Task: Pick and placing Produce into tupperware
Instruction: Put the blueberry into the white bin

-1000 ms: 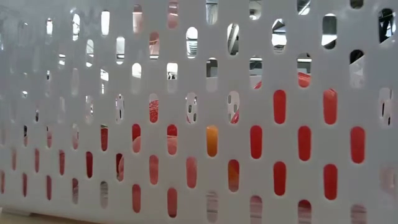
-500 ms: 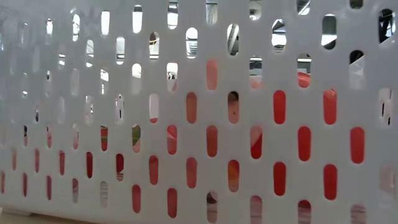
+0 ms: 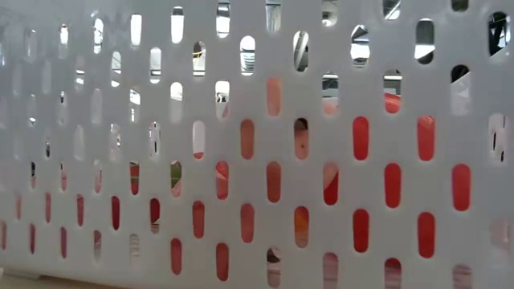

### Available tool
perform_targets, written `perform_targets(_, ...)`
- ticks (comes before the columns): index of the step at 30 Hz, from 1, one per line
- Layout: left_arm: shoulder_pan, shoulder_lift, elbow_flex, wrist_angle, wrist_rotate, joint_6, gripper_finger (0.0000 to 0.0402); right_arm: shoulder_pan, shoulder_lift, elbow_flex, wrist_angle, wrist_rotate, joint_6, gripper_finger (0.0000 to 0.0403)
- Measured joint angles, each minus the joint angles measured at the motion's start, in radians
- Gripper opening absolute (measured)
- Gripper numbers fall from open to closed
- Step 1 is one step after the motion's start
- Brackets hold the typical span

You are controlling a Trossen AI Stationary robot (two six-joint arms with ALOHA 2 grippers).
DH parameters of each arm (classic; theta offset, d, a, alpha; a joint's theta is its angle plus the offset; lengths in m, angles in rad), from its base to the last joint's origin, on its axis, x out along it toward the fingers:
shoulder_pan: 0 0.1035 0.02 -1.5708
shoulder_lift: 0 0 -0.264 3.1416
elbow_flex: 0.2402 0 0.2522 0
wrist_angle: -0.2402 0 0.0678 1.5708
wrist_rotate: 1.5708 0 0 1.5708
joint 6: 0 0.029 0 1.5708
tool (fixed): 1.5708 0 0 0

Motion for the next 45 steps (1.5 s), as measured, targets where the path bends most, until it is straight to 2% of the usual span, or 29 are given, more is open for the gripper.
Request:
perform_targets(7, -0.098, -0.172, -0.337, 0.11, 0.119, -0.11, 0.0314, 0.0, 0.0, 0.0, 0.0, 0.0, 0.0, 0.0374)
perform_targets(12, -0.218, -0.188, -0.476, 0.25, 0.133, -0.204, 0.0313, 0.0, 0.0, 0.0, 0.0, 0.0, 0.0, 0.0374)
perform_targets(15, -0.274, -0.175, -0.528, 0.352, 0.145, -0.208, 0.0314, 0.0, 0.0, 0.0, 0.0, 0.0, 0.0, 0.0374)
perform_targets(25, -0.386, -0.033, -0.568, 0.57, 0.187, -0.214, 0.0313, 0.0, 0.0, 0.0, 0.0, 0.0, 0.0, 0.0374)
perform_targets(34, -0.387, 0.132, -0.568, 0.71, 0.19, -0.182, 0.0313, 0.0, 0.0, 0.0, 0.0, 0.0, 0.0, 0.0374)
perform_targets(38, -0.379, 0.168, -0.568, 0.739, 0.194, -0.167, 0.0313, 0.0, 0.0, 0.0, 0.0, 0.0, 0.0, 0.0374)
perform_targets(45, -0.378, 0.168, -0.568, 0.745, 0.099, -0.157, 0.0313, 0.0, 0.0, 0.0, 0.0, 0.0, 0.0, 0.0374)
